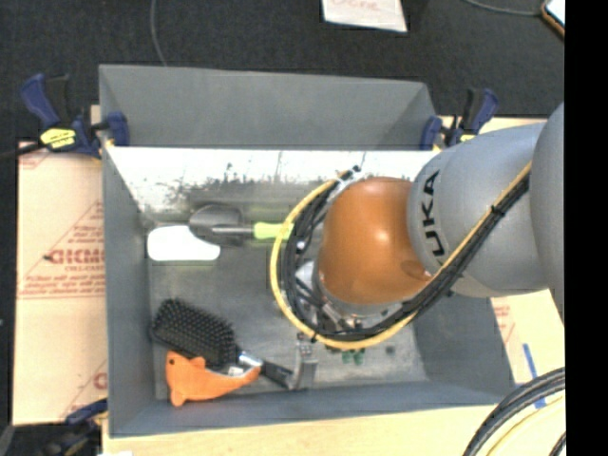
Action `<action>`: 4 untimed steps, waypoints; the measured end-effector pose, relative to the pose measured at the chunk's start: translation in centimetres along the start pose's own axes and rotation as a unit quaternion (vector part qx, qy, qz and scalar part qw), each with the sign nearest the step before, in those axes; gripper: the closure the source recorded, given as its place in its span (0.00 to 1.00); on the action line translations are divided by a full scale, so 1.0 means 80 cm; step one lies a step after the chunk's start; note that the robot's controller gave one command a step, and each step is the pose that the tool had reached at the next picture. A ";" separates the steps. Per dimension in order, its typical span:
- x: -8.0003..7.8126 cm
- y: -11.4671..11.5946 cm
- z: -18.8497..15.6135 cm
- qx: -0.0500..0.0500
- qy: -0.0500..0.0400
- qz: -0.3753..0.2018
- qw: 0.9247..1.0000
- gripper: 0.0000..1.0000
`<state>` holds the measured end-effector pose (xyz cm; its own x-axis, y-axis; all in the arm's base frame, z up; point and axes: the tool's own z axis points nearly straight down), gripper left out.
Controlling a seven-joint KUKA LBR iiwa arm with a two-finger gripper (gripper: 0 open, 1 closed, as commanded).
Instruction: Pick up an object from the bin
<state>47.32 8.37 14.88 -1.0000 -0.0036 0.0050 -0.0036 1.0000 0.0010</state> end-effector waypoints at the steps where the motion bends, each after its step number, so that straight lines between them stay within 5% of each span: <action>1: -0.002 0.000 -0.003 0.000 -0.003 0.002 1.000 0.00; 2: -0.015 0.083 0.097 -0.001 -0.009 -0.054 0.998 0.00; 3: -0.025 0.097 0.037 0.000 -0.010 -0.116 0.993 0.00; 4: -0.044 0.168 0.061 -0.001 -0.007 0.049 0.999 0.00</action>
Offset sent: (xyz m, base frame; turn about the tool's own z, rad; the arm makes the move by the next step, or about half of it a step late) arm 0.0078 0.0674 -0.0788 -0.1072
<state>50.80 21.81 10.01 -0.9954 0.0950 -0.0092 0.0949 0.9955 0.0035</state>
